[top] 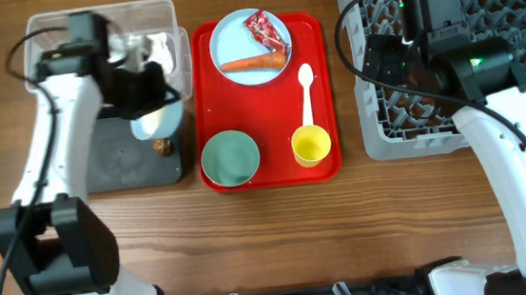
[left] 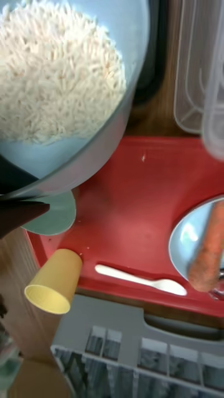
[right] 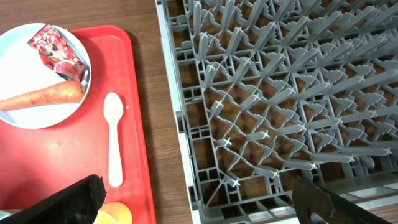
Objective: Sort waste into correct bins and load items into the dishwasher rack
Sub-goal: 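Tilt the white bowl over the black tray to pour out the rice, then place the empty white bowl back on the red tray, then reach the left gripper toward the red candy wrapper on the plate, then grasp the red candy wrapper with the left gripper, then carry the wrapper left past the clear bin and release it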
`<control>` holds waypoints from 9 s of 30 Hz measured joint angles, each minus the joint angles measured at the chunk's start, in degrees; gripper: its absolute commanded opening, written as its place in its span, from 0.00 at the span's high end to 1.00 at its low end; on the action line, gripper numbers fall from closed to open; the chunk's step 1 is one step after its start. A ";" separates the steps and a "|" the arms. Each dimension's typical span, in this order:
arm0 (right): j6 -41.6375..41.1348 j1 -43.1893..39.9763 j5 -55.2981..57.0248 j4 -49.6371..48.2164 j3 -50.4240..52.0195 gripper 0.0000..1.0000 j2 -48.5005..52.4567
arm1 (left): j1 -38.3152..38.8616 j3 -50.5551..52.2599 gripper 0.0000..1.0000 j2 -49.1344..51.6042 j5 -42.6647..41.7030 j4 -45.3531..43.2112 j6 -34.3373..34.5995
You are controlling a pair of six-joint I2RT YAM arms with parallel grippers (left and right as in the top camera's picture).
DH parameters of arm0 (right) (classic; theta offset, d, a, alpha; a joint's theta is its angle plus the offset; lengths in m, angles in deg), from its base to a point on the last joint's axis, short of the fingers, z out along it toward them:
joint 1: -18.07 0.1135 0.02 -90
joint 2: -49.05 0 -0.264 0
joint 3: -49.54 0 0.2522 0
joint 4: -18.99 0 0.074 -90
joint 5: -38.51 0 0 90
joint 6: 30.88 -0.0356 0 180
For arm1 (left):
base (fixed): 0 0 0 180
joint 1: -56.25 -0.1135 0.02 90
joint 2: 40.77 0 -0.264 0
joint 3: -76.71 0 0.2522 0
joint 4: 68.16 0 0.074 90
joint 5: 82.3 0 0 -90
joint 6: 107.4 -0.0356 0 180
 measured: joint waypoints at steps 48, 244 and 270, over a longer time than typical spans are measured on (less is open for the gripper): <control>0.00 0.00 -0.17 0.17 0.00 0.00 0.00 | -30.99 18.82 0.96 -0.24 -54.80 -3.93 -17.55; 0.44 0.00 -6.67 -2.49 0.00 0.00 5.57 | 22.95 -8.52 0.94 34.73 34.80 -61.88 -1.64; 0.44 0.00 -6.69 -2.38 0.00 0.00 5.57 | 22.43 -8.41 0.74 13.68 36.15 -45.75 3.78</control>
